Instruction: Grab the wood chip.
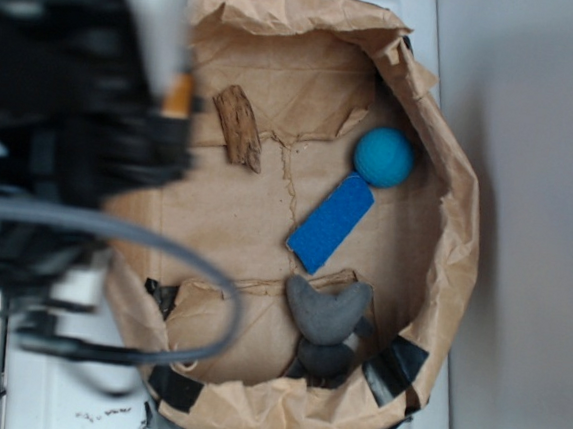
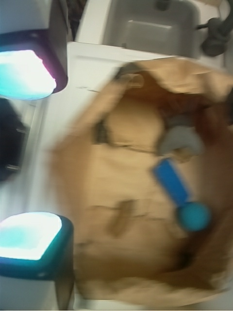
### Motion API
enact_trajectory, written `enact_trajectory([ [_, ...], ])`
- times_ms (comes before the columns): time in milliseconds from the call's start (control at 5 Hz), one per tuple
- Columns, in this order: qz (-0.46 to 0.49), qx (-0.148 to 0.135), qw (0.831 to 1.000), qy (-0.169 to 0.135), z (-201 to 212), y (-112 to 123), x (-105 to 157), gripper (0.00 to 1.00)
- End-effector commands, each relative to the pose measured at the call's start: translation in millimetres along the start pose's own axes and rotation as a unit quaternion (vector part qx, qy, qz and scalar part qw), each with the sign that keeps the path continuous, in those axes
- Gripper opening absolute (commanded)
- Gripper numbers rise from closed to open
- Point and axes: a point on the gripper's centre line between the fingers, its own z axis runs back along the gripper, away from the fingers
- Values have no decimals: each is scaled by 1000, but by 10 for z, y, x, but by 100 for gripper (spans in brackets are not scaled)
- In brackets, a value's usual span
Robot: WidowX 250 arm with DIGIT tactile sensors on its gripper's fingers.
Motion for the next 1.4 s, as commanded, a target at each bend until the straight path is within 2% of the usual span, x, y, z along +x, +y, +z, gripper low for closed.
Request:
enact_trajectory([
  [0,-178,44,982,-41,-474,361,656,100],
  [600,-178,44,982,-41,-474,361,656,100],
  [800,-217,105,970,-39,-965,349,605,100],
  [1200,-291,97,952,2,-1409,498,396,100],
])
